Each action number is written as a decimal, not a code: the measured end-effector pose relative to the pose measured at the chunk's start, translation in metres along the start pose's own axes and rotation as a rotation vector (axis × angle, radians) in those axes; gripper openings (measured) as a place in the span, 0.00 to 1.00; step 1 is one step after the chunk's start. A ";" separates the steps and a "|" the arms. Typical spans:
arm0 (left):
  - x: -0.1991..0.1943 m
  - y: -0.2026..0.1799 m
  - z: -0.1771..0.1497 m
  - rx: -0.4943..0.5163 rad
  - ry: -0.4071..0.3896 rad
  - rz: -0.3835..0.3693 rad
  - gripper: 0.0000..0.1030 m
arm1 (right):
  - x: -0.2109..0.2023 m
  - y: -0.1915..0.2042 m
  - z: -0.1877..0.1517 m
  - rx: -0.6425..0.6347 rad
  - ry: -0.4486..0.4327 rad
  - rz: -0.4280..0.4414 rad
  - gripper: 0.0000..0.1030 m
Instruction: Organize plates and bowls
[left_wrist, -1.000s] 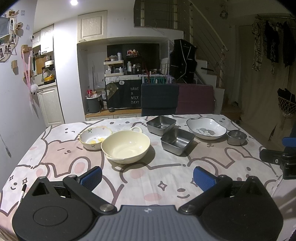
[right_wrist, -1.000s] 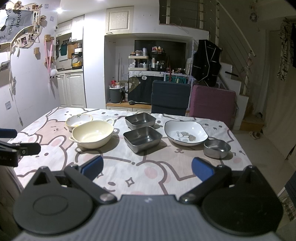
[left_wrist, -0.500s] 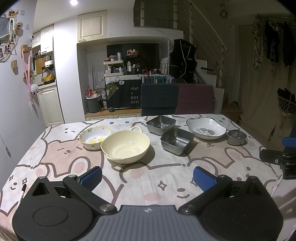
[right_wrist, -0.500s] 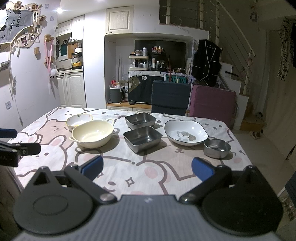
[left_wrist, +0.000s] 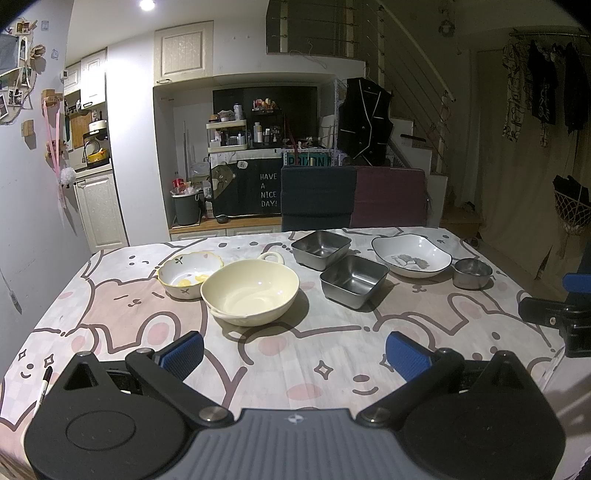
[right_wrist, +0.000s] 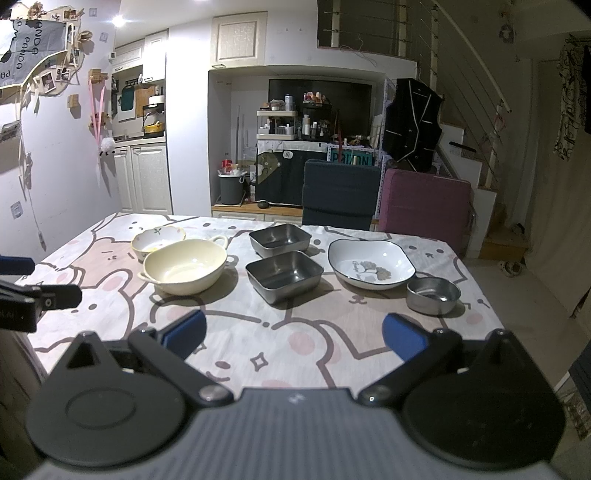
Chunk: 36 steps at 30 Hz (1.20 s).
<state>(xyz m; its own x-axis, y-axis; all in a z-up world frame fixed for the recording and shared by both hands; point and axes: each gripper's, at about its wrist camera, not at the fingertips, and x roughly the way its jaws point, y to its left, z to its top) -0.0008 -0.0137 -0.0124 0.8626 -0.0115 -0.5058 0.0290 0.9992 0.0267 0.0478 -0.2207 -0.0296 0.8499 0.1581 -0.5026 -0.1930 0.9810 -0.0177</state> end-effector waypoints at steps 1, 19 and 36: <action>0.000 -0.001 0.000 0.000 0.000 0.000 1.00 | 0.000 0.000 0.000 -0.001 0.000 0.000 1.00; 0.007 0.003 0.016 -0.027 0.027 -0.047 1.00 | 0.002 -0.003 0.000 0.000 0.000 -0.022 1.00; 0.080 -0.025 0.093 -0.008 0.059 -0.066 1.00 | 0.036 -0.038 0.047 -0.022 -0.004 -0.066 1.00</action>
<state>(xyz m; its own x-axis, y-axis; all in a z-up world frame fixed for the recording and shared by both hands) 0.1149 -0.0428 0.0267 0.8275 -0.0756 -0.5563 0.0807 0.9966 -0.0154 0.1091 -0.2473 -0.0069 0.8629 0.0937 -0.4965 -0.1473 0.9866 -0.0699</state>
